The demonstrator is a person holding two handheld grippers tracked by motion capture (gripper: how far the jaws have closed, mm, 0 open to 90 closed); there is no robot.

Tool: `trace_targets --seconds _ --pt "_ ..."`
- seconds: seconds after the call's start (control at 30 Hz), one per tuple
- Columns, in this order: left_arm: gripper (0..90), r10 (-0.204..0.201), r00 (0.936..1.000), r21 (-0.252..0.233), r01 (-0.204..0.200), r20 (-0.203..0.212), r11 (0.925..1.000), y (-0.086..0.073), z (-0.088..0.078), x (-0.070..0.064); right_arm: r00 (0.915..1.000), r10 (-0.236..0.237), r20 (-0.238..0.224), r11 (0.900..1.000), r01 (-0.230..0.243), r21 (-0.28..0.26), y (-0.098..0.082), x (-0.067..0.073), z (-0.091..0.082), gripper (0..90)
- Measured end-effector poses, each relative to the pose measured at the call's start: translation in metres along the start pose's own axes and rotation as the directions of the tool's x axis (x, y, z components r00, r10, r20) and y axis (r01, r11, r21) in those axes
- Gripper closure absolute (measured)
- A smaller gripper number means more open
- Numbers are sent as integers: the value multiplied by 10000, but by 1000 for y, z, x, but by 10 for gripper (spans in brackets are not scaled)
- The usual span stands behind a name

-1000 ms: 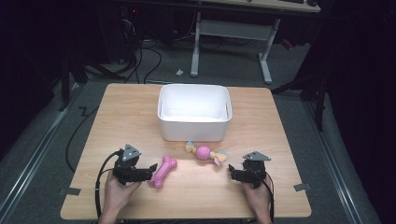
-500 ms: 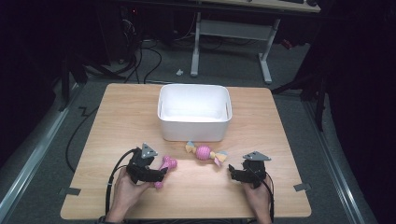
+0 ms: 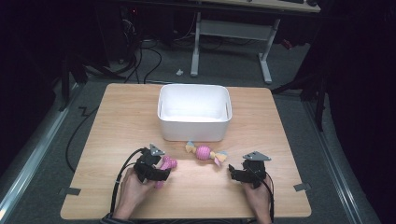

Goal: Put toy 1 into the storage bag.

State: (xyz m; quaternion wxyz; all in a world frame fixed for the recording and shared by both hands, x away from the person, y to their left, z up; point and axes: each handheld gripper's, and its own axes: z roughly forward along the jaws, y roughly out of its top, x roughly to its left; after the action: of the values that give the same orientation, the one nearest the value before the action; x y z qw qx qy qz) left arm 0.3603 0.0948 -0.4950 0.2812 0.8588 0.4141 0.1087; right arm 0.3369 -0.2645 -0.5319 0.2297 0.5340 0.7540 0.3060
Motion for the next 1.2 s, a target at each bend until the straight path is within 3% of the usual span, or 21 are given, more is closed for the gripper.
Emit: trace_targets --seconds 0.63,1.2 --pt "450 -204 9997 450 198 135 9988 0 10 -1 10000 -13 -2 10000 13 5 0 0 0 172" --pt "580 206 9993 578 -223 298 9981 0 9 -5 10000 -21 -8 10000 21 4 0 0 0 172"
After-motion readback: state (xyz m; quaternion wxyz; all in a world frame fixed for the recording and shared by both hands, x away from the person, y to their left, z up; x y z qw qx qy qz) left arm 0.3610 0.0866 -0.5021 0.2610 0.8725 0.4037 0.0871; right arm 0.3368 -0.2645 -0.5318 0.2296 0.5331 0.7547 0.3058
